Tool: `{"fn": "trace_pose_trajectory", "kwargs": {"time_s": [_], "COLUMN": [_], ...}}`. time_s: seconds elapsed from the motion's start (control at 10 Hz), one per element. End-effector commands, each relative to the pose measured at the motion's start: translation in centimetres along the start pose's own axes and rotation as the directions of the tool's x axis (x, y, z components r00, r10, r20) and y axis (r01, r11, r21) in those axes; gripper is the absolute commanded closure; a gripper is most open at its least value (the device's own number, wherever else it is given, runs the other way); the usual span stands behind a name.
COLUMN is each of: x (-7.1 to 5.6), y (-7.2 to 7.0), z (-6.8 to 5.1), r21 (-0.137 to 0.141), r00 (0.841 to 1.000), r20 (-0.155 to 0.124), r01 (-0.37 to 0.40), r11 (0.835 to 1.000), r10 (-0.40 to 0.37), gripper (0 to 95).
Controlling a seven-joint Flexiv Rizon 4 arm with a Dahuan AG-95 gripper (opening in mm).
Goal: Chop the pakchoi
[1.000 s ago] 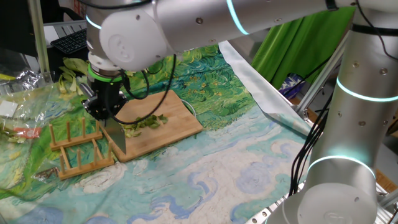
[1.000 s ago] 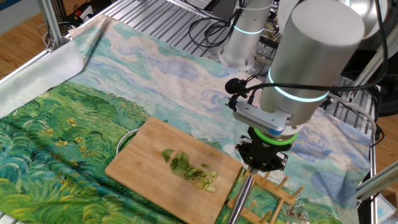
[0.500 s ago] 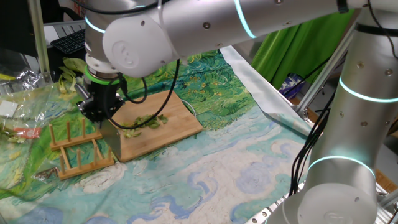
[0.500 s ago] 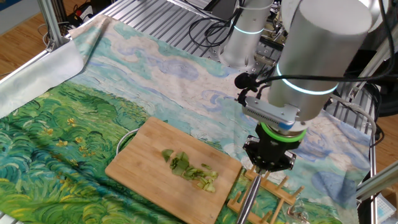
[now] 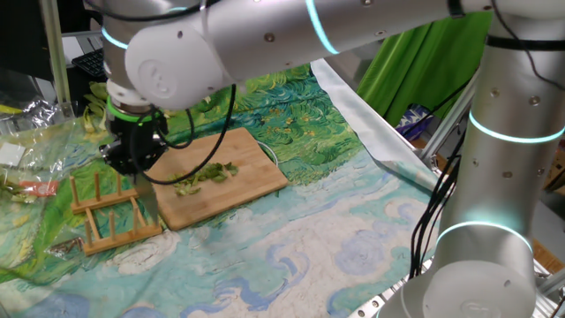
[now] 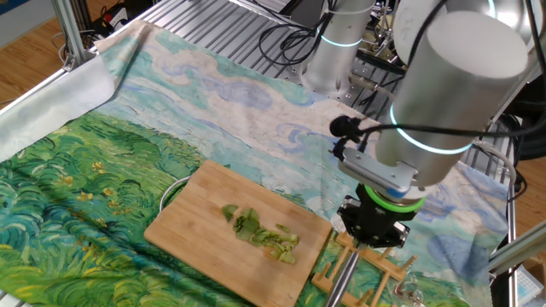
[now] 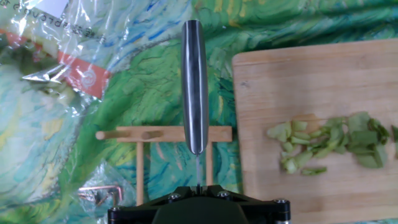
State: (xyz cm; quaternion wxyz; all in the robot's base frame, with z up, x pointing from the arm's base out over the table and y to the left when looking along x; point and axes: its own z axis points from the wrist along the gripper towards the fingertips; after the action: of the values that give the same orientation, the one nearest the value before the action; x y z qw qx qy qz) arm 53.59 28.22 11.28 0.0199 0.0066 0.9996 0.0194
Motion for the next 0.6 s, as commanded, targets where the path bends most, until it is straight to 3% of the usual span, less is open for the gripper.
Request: {"fn": "trace_pose_trajectory", "kwargs": {"time_s": [0.1,0.6], "x": [0.0,0.1], "y": [-0.4,-0.2], "z": [0.3,2.2], "r21": [-0.004,-0.003], "r00": [1.0,1.0], "r20": [-0.006,0.005], "r01": [0.008,-0.006], "r11": [1.0,1.0], "r10": [-0.008,0.006], "gripper": [95.0,95.0]}}
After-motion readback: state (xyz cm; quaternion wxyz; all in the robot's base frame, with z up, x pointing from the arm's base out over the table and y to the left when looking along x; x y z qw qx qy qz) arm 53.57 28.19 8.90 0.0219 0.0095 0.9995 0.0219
